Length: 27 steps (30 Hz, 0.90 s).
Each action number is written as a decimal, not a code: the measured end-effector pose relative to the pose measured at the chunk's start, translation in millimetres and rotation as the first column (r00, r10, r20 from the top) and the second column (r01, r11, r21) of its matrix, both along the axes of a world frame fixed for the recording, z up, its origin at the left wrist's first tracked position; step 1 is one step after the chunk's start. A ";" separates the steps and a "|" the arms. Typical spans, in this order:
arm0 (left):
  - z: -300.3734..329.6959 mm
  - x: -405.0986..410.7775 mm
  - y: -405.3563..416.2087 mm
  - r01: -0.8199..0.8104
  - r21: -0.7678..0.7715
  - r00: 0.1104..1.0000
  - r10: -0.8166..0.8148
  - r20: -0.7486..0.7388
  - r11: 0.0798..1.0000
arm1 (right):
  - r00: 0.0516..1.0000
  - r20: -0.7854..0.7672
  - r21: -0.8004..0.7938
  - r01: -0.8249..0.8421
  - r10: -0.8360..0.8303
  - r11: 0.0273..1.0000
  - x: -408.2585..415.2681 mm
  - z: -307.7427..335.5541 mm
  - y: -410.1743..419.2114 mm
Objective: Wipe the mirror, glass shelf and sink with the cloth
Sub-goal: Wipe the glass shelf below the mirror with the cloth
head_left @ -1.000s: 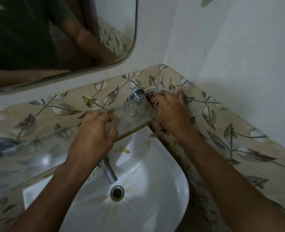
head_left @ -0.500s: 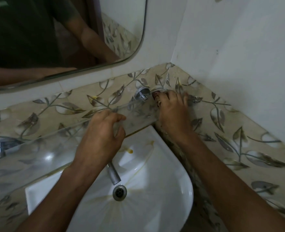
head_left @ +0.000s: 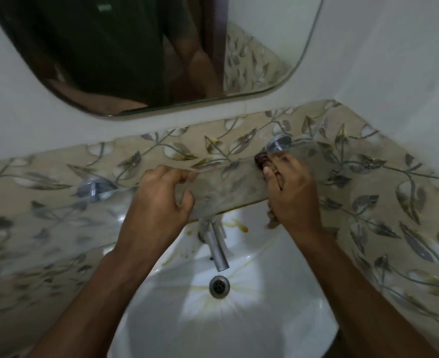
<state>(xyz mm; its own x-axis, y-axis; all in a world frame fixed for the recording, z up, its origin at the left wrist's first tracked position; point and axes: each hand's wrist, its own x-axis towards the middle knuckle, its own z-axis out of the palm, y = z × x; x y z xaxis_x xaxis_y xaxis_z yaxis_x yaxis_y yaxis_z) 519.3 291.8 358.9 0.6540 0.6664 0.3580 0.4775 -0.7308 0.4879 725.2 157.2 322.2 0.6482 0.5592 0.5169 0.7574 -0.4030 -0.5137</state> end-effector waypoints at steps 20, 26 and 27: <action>9.4 -87.9 4.5 -0.211 0.001 0.978 0.211 0.006 0.978 | 0.970 -0.085 -0.022 -0.231 0.228 0.973 -104.2 5.0 53.4; -0.9 -126.2 4.2 -0.326 -0.009 0.945 0.326 -0.016 0.945 | 0.894 -0.027 0.004 -0.448 0.448 0.894 -188.8 -2.0 75.6; -0.4 -134.2 4.6 -0.347 -0.005 0.938 0.347 -0.010 0.938 | 0.861 -0.028 0.007 -0.508 0.508 0.861 -204.8 -1.7 81.1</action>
<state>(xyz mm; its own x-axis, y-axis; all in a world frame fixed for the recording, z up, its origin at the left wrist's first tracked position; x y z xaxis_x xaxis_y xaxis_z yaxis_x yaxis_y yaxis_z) 385.1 296.3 358.5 0.3850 0.8546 0.3484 0.7047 -0.5160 0.4869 520.3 238.2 320.4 0.2883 0.8151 0.5025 0.8427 0.0332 -0.5373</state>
